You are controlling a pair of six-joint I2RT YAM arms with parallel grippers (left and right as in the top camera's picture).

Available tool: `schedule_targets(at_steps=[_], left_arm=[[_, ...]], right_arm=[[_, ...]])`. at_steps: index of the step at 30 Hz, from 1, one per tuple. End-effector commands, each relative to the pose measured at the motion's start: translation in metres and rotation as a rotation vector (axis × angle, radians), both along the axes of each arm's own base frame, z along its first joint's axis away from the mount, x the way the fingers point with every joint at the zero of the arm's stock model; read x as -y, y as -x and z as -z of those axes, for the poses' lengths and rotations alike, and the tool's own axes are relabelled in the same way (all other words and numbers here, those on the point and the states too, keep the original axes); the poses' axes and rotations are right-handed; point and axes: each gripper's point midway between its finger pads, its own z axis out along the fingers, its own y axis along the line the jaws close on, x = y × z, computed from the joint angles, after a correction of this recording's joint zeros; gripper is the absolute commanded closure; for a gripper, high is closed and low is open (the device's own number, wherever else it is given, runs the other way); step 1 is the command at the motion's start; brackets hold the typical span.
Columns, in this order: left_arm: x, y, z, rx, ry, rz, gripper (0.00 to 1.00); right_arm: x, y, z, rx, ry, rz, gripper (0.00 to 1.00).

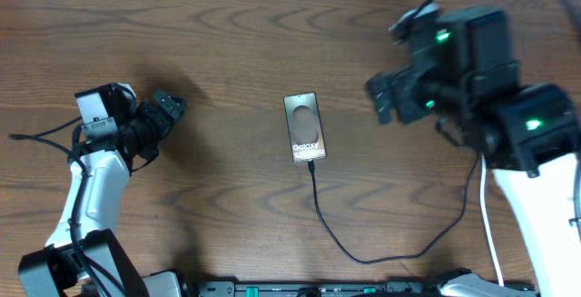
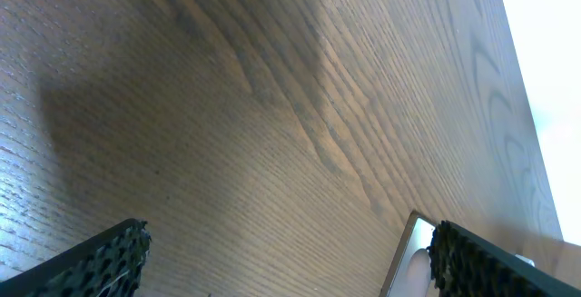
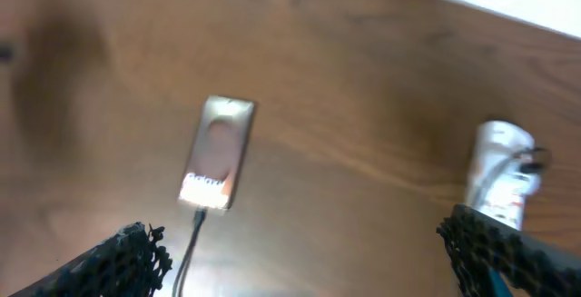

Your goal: Plug charger to phone and switch on socket

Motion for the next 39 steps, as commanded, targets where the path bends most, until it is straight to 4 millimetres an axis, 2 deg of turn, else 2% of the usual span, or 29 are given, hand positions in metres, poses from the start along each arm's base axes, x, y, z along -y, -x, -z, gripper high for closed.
schedule_targets(at_steps=[1, 6, 12, 19, 23, 26, 29, 34, 39], left_arm=[[-0.003, -0.001, 0.0, 0.002, -0.017, 0.002, 0.02], [-0.003, -0.001, 0.0, 0.002, -0.017, 0.002, 0.02], [-0.003, -0.001, 0.0, 0.002, -0.017, 0.002, 0.02], [-0.003, -0.001, 0.0, 0.002, -0.017, 0.002, 0.02], [-0.003, -0.001, 0.0, 0.002, -0.017, 0.002, 0.02], [-0.003, -0.001, 0.0, 0.002, -0.017, 0.002, 0.02], [-0.003, -0.001, 0.0, 0.002, -0.017, 0.002, 0.02], [-0.003, -0.001, 0.0, 0.002, -0.017, 0.002, 0.02], [-0.003, -0.001, 0.0, 0.002, -0.017, 0.002, 0.02]], right_arm=[[-0.011, 0.009, 0.007, 0.01, 0.042, -0.061, 0.01], [-0.007, 0.007, 0.035, -0.028, 0.073, -0.052, 0.01], [-0.001, -0.022, 0.066, 0.159, 0.008, -0.018, 0.01], [0.022, -0.021, 0.124, 0.361, -0.1, 0.07, 0.01], [0.043, -0.005, 0.163, 0.394, -0.182, 0.169, 0.01], [0.058, 0.016, 0.197, 0.376, -0.22, 0.229, 0.01], [0.068, 0.034, 0.221, 0.371, -0.24, 0.264, 0.01], [0.075, 0.053, 0.245, 0.366, -0.259, 0.269, 0.01], [0.076, 0.065, 0.261, 0.34, -0.265, 0.262, 0.01]])
